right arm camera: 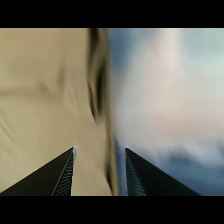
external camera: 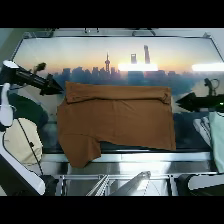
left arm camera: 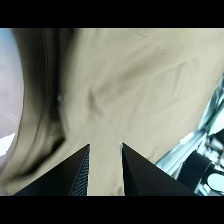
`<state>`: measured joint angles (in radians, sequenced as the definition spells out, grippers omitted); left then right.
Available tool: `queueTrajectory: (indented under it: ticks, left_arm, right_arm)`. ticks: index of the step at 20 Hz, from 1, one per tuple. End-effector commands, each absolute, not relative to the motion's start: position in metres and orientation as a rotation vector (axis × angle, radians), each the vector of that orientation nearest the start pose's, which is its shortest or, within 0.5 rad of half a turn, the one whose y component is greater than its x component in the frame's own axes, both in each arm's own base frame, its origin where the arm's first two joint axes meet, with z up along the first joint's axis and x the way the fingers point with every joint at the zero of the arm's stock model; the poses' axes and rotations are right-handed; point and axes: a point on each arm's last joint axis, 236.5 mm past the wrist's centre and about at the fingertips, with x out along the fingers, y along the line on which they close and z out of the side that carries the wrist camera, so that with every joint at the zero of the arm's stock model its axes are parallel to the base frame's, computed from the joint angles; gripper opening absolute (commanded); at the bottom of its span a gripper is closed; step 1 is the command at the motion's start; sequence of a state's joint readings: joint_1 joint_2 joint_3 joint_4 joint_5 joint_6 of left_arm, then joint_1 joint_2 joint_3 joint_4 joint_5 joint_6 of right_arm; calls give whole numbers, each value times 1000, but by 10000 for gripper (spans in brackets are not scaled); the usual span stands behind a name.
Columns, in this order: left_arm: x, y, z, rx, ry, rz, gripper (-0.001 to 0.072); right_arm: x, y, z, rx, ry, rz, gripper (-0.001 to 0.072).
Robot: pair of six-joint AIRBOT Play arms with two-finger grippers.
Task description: Fold the shirts.
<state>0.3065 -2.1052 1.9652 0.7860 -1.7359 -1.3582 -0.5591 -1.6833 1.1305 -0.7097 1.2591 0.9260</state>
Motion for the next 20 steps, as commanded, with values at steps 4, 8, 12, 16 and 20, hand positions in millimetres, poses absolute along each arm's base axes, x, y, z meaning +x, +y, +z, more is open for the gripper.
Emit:
queueTrajectory:
  ticks: [4, 8, 12, 16, 20]
  left_arm:
    - [417, -16, 25, -684, 1465, -595, 213]
    - [328, -20, -13, -718, 1588, -460, 214]
    - [226, -29, -62, -823, 1775, -264, 214]
    - [170, -54, -92, -871, 1778, -188, 234]
    - [153, -58, -101, -880, 1751, -112, 234]
  right_arm:
    - [247, -35, -98, 776, 1567, 277, 382]
    - [212, 12, -135, 817, 1606, 266, 367]
    - [216, 43, -149, 712, 1647, 313, 235]
    - [226, 56, -150, 663, 1626, 351, 19]
    - [230, 60, -147, 689, 1609, 357, 19]
